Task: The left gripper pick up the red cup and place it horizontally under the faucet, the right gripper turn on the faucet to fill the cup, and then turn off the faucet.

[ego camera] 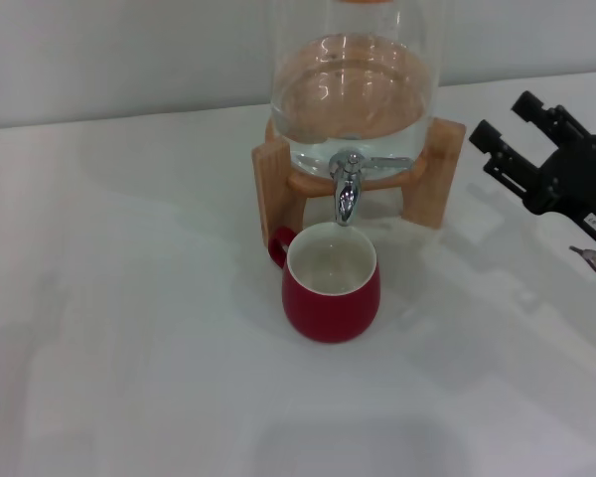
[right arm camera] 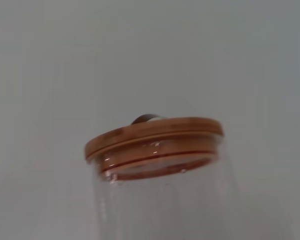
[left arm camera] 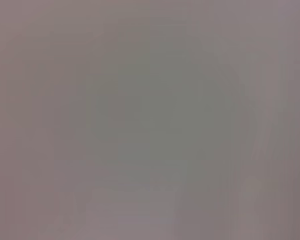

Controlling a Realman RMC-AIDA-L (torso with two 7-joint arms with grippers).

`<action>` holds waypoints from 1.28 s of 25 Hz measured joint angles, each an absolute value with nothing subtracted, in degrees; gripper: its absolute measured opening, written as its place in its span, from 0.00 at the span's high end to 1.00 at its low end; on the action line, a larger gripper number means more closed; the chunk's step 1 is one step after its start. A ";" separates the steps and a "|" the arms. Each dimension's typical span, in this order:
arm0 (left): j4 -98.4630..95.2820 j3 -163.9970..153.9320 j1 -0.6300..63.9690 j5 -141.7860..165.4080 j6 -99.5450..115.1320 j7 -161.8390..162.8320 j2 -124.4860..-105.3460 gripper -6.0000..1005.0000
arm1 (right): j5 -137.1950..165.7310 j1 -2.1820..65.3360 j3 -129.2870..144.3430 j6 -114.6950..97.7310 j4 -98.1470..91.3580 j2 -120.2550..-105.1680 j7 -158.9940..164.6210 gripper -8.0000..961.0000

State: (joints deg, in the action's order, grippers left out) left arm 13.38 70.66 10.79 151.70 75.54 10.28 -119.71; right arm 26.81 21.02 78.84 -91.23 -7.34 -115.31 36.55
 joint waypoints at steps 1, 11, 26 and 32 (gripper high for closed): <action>13.17 70.66 10.77 151.60 75.50 10.28 -119.71 0.13 | 26.81 21.20 79.44 -91.07 -7.48 -115.31 36.58 0.20; 12.82 70.49 10.25 151.57 73.86 12.13 -119.80 0.13 | 26.81 24.18 85.05 -88.63 -7.74 -115.39 37.25 0.20; 12.92 69.79 11.19 151.87 71.15 12.75 -119.80 0.14 | 26.80 24.09 88.99 -87.33 -7.73 -115.34 38.44 0.20; 13.12 69.68 11.58 151.88 70.29 12.75 -119.80 0.14 | 26.80 24.36 90.54 -87.11 -7.73 -115.31 38.78 0.20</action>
State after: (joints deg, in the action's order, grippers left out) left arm 13.12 69.68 11.58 151.88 70.29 12.75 -119.80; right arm 26.80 24.36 90.54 -87.11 -7.73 -115.31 38.79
